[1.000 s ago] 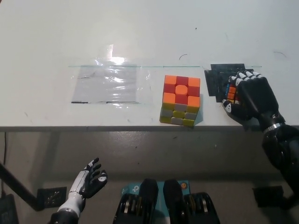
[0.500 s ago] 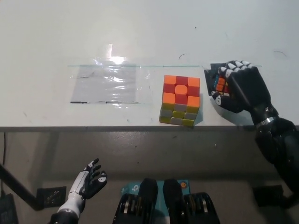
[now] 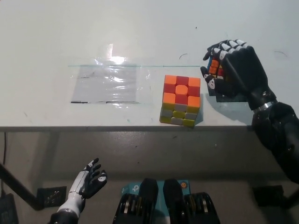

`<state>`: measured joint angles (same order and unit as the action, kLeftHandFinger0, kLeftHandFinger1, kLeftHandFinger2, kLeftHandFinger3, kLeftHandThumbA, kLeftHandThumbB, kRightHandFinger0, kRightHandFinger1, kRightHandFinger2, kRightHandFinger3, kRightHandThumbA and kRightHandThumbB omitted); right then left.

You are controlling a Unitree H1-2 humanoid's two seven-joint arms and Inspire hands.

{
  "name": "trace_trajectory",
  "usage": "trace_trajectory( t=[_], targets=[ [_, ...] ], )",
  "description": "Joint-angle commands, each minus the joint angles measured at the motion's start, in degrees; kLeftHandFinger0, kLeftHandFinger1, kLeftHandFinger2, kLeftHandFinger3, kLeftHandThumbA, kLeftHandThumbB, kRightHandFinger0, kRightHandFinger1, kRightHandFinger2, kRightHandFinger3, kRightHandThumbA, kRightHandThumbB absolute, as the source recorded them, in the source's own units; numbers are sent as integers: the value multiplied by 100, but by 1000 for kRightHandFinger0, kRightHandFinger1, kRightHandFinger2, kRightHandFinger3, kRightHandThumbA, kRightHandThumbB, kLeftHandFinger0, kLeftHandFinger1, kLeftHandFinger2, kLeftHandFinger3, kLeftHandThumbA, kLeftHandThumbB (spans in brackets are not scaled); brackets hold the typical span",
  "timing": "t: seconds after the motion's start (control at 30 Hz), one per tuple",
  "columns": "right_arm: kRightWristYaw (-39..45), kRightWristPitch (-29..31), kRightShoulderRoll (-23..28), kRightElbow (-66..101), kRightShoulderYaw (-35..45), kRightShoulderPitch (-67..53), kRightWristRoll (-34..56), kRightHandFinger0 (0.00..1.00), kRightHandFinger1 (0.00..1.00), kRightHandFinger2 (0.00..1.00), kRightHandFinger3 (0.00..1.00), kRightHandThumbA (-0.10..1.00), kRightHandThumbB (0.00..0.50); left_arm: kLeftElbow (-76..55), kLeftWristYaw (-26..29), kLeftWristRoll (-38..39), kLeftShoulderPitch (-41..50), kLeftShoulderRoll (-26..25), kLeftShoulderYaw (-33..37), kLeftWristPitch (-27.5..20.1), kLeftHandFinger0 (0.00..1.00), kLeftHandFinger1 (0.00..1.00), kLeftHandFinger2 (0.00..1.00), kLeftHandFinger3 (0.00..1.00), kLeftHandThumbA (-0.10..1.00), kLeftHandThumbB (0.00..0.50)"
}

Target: The robot uses its right hand to pick up the small cube kept on the middle on the desk and place it on the bigger cube kept next to it

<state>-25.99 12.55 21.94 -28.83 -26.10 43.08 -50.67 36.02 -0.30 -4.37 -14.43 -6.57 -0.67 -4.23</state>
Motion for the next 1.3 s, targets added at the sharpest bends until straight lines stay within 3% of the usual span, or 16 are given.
trace_trajectory(
  t=[0.0,0.07,0.37,0.43,0.57,0.67,0.77,0.8,0.93,1.1,1.2,1.27],
  targets=[
    [211,36,57,508,159,357,-8,0,252,617,516,-100,226,-64,67,-56,-64,-66,29,-118,1000,1000,1000,1000,338,304],
    [313,24,12,649,116,319,-45,0,241,606,517,-100,201,-75,82,-86,-50,-66,46,-107,1000,1000,1000,1000,344,308],
    [666,-12,-187,949,89,279,-80,0,214,625,500,-100,267,36,60,-10,-95,-51,3,-189,1000,1000,1000,1000,314,308],
    [650,32,-237,923,104,250,-57,0,205,623,459,-100,227,-74,56,-24,-62,-46,12,-90,1000,1000,1000,1000,313,308],
    [480,135,-284,803,94,215,-107,0,161,539,407,-100,221,-78,40,50,-57,-19,-32,-104,1000,1000,1000,1000,284,303],
    [417,185,-356,735,109,159,-47,0,114,480,366,-100,247,-26,92,-56,-76,-42,22,-100,1000,1000,1000,1000,324,307],
    [473,134,-410,744,105,111,-43,0,133,493,371,-100,246,-2,27,26,-78,-50,-9,-183,1000,1000,1000,1000,294,299],
    [436,152,-435,725,81,98,-78,0,158,542,416,-100,288,-1,40,5,-76,-53,1,-180,1000,1000,1000,1000,303,300],
    [341,241,-481,576,74,111,-88,0,159,553,439,-100,249,-38,26,9,-100,-68,-3,-142,1000,1000,1000,1000,299,306],
    [255,218,-545,415,39,77,-160,0,180,563,462,-100,258,-69,53,-79,-113,-88,55,-80,1000,1000,1000,1000,338,315],
    [466,192,-619,439,4,23,-70,0,271,688,563,-100,160,-86,82,-144,-111,-90,95,-50,1000,1000,1000,1000,345,311],
    [621,144,-667,479,5,-9,0,0,309,708,604,-100,104,-110,35,-69,-115,-79,62,-7,1000,1000,1000,1000,327,312]
  ],
)
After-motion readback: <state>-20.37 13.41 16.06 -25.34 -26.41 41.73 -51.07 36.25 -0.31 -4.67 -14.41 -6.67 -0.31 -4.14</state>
